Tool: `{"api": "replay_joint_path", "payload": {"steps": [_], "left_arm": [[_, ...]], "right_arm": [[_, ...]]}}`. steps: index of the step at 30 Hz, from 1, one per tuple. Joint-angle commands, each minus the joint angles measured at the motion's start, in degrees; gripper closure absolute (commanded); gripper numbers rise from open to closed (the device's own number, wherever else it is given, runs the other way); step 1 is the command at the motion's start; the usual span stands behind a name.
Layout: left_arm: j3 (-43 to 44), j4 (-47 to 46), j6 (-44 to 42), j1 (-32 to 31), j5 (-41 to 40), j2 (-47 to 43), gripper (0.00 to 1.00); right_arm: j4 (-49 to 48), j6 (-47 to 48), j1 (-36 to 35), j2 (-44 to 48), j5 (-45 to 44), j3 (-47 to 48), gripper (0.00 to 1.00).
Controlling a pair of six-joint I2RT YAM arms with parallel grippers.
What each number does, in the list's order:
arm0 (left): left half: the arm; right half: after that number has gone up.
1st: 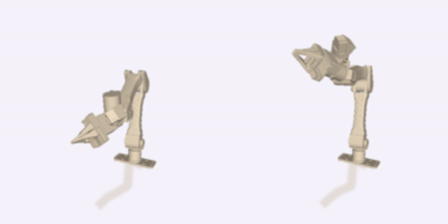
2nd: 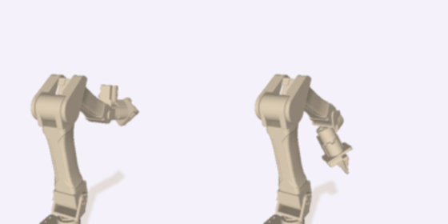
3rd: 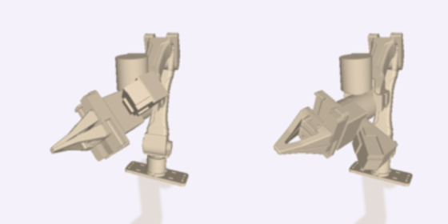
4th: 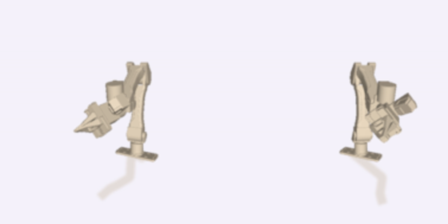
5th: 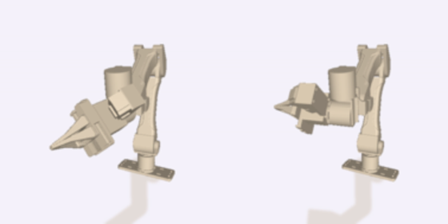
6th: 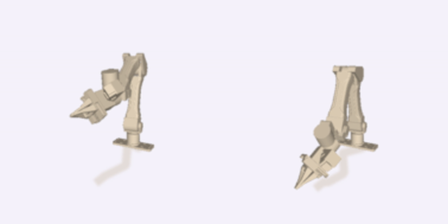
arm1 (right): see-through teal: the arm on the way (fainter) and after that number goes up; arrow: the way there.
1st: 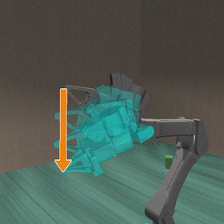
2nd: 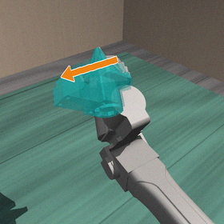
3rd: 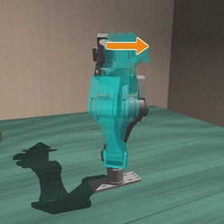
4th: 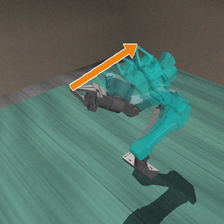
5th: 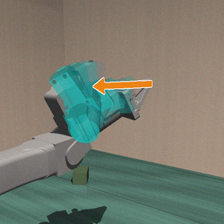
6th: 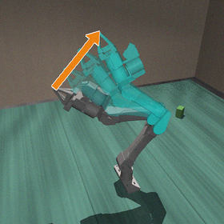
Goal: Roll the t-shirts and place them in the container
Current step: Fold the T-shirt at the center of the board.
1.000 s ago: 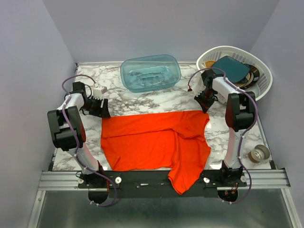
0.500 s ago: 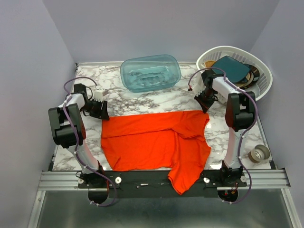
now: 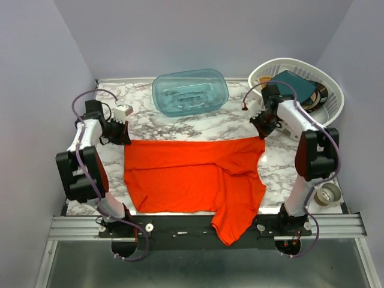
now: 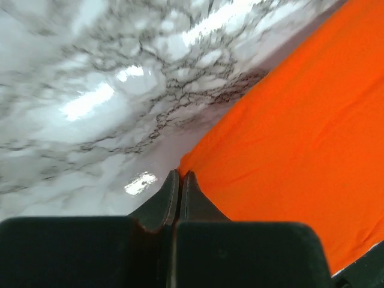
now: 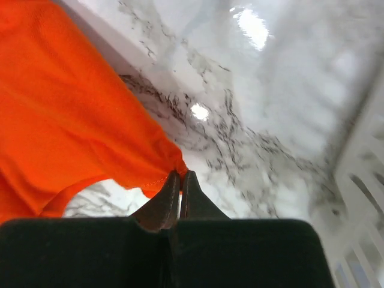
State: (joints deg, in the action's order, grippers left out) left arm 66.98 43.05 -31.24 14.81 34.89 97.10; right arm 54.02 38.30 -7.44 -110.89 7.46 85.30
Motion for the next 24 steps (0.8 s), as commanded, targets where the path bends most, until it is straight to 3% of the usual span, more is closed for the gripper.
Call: {"api": "replay_joint_path", "payload": {"steps": [1,12,24], "left_arm": [[2.0,0.0,-1.4,1.1,1.7,-16.0,1.00],[-2.3,-0.3,-3.1,1.5,0.3,-41.1,1.00],[1.7,-0.5,4.2,-0.7,-3.5,-59.6,1.00]], "right_arm": [[-4.3,-3.4,-0.2,16.6,1.6,-2.1,1.00],[-7.6,-4.3,-0.1,45.7,-0.2,-11.7,1.00],[1.4,-5.8,-0.1,64.8,0.1,-0.9,1.00]]}}
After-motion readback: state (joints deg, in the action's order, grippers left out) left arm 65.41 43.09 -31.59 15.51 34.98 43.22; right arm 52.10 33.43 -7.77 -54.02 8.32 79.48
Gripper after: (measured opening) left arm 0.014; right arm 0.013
